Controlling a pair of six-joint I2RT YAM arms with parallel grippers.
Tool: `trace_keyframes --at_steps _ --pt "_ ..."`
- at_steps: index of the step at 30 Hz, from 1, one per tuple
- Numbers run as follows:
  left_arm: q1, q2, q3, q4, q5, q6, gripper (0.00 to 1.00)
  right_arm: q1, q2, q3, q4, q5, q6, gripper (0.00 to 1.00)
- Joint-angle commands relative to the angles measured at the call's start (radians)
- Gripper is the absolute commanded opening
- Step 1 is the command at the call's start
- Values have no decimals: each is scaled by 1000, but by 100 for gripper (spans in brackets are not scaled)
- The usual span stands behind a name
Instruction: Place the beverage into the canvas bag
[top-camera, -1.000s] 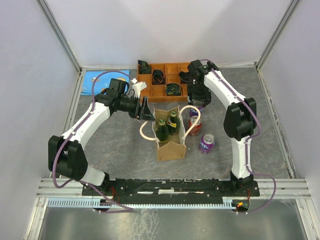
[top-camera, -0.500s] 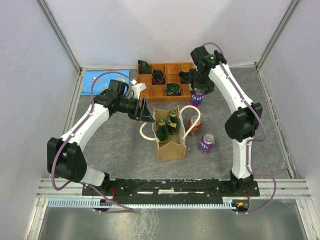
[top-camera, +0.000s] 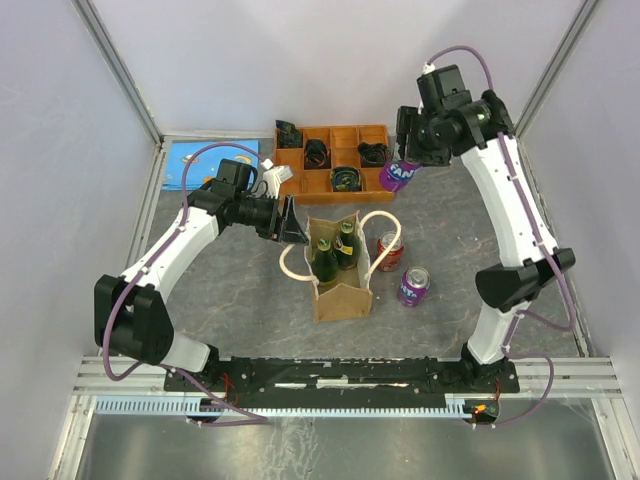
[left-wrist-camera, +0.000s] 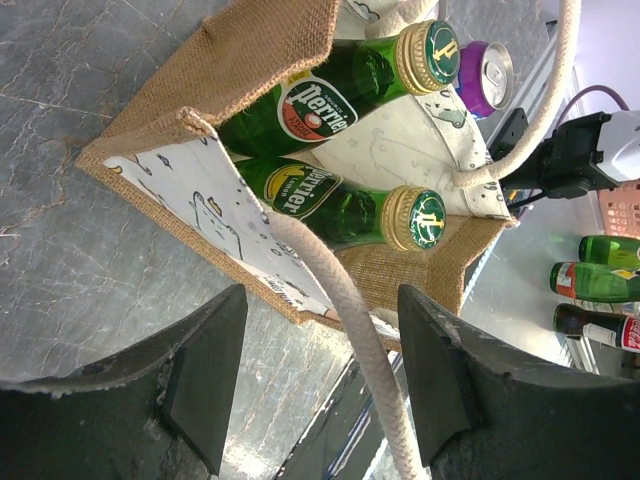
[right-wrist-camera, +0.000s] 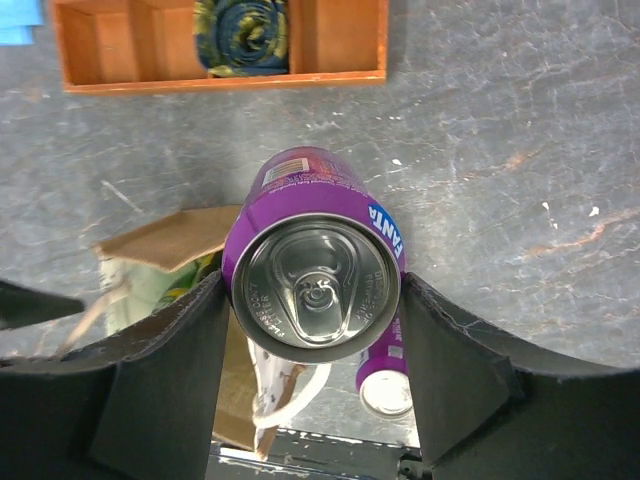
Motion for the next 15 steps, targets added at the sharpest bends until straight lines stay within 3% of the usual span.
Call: trace_keyframes --at_steps 1,15 --pt "0 10 25 11 -2 15 68 47 -133 23 98 -76 46 0" --pt "1 29 46 -9 -21 23 68 391 -290 -330 161 73 144 0"
